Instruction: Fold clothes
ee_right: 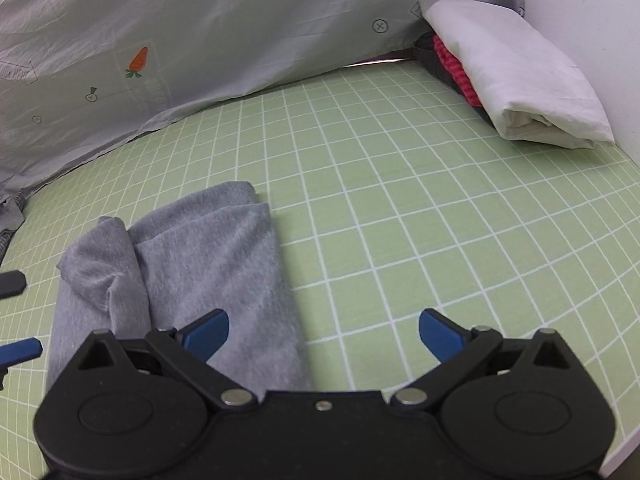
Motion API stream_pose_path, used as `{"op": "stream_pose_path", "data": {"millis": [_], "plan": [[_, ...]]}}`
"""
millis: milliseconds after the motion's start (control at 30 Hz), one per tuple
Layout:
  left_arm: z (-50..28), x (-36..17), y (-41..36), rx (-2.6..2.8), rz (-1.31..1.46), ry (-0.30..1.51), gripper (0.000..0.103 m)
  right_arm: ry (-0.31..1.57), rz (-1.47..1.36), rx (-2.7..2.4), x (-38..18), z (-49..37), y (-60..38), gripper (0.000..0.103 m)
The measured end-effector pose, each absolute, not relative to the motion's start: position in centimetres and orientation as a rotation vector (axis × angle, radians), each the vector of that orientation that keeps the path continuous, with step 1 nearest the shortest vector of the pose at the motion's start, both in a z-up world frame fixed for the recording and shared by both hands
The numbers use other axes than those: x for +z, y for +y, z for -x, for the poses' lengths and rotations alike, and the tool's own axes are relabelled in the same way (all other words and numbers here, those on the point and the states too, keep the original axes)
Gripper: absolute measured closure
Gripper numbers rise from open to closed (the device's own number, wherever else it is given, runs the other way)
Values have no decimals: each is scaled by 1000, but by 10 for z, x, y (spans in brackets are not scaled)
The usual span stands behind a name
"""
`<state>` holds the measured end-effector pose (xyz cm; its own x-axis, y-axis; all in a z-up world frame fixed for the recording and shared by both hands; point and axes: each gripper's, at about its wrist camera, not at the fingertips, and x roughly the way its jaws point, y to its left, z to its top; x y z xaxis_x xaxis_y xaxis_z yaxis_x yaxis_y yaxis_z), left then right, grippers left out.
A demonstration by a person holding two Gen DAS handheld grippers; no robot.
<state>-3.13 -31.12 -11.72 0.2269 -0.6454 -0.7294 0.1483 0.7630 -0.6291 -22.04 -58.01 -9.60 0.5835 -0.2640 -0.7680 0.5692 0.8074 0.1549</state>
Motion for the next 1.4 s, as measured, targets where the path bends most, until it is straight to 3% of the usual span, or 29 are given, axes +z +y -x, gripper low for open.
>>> {"op": "stream_pose_path", "data": {"millis": [233, 333, 433, 500, 533, 833, 867, 933, 1033, 1100, 1400], "plan": [[18, -136, -270, -451, 267, 1292, 28, 823, -373, -386, -95, 176, -528, 2], [15, -141, -267, -473, 256, 1312, 28, 833, -351, -331, -101, 165, -517, 18], [18, -143, -274, -511, 210, 1317, 28, 843, -330, -275, -108, 155, -506, 41], [20, -144, -280, -535, 184, 1318, 28, 850, -316, -238, -113, 148, -498, 87], [21, -143, -281, -547, 179, 1318, 28, 853, -309, -219, -115, 144, -495, 94], [25, -121, -323, -685, 64, 1200, 23, 718, -427, -350, -81, 192, -544, 93], [27, -121, -327, -698, 41, 1195, 23, 728, -457, -398, -86, 197, -555, 89], [31, -126, -333, -718, 12, 1201, 21, 770, -484, -456, -99, 201, -567, 67], [31, -131, -335, -725, 7, 1217, 18, 802, -515, -480, -110, 206, -573, 61], [25, -133, -334, -719, 29, 1233, 16, 824, -535, -495, -118, 210, -578, 45], [11, -141, -343, -763, 72, 1259, 15, 891, -582, -500, -138, 198, -581, 30]]}}
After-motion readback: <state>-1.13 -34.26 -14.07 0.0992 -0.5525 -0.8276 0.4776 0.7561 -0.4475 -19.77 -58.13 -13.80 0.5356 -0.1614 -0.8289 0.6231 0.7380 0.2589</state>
